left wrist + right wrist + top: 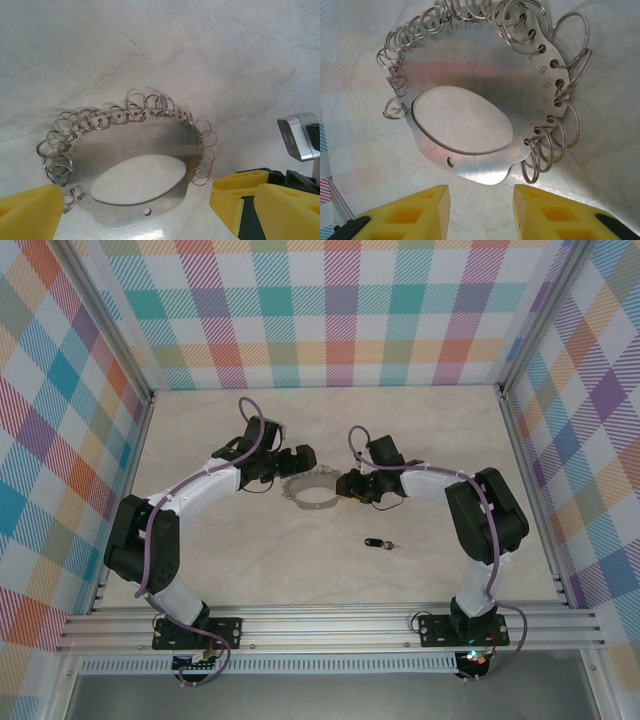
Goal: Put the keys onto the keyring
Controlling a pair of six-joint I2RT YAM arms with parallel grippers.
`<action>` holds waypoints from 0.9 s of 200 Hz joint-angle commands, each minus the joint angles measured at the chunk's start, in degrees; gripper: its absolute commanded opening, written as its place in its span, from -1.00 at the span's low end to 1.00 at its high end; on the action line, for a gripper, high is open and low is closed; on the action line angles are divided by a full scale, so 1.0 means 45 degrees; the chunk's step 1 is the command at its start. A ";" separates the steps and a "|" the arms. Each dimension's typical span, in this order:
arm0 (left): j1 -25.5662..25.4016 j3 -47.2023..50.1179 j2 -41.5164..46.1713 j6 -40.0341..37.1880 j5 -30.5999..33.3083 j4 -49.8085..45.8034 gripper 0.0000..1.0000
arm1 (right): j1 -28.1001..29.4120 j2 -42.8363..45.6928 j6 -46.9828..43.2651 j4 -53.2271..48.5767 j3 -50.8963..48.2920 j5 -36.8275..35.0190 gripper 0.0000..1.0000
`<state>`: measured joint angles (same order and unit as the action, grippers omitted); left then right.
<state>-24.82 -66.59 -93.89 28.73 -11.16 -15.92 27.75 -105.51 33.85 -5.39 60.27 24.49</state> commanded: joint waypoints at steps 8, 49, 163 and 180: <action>0.0086 -0.0164 0.0260 -0.0022 -0.0289 0.0302 0.95 | 0.0067 -0.0179 -0.0264 -0.0065 0.0432 -0.0259 -0.24; 0.0094 -0.0164 0.0238 0.0090 -0.0484 0.0436 0.95 | 0.0064 -0.0435 -0.0555 -0.0346 0.0643 -0.0647 -0.24; 0.0087 -0.0340 0.0078 0.0109 -0.0840 0.0609 0.96 | 0.0025 -0.0529 -0.0861 -0.0397 0.0692 -0.1009 -0.24; 0.0086 -0.0339 0.0053 0.0126 -0.0899 0.0667 0.95 | 0.0015 -0.0391 -0.0861 -0.0370 0.0610 -0.1021 -0.24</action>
<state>-24.82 -66.59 -93.89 28.93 -13.93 -14.59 27.75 -108.29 30.94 -6.50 62.70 20.38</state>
